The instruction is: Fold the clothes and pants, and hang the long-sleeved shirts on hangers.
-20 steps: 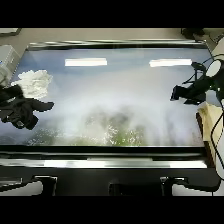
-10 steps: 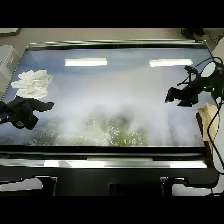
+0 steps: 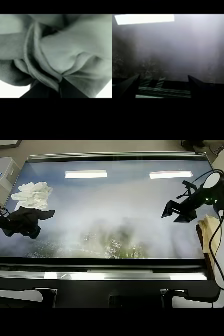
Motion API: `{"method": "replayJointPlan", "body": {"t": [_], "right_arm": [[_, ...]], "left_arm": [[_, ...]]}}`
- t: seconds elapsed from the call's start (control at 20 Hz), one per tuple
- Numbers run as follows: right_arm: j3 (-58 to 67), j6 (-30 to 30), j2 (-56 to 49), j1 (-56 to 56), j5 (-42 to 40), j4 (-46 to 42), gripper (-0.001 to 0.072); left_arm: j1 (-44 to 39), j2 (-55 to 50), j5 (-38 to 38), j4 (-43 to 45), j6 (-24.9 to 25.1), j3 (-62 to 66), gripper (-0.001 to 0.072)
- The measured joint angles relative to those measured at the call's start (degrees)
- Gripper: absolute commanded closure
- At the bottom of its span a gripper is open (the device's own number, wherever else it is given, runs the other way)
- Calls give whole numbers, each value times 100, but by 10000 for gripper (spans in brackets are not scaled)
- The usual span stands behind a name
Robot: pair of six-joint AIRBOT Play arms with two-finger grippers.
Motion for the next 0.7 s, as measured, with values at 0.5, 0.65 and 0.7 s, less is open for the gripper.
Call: {"method": "replayJointPlan", "body": {"t": [0.5, 0.65, 0.7], "right_arm": [[0, 44, 835, 0, -9, -20, 42], [0, 22, 1014, 0, -46, -26, 42], [0, 22, 1062, 0, -48, -26, 42]], "left_arm": [[-1528, 3965, 1641, -2341, 822, -15, 683], [-3045, 5141, 2321, -2527, 706, -317, 683], [-3574, 5357, 2490, -2551, 623, -474, 683]]}}
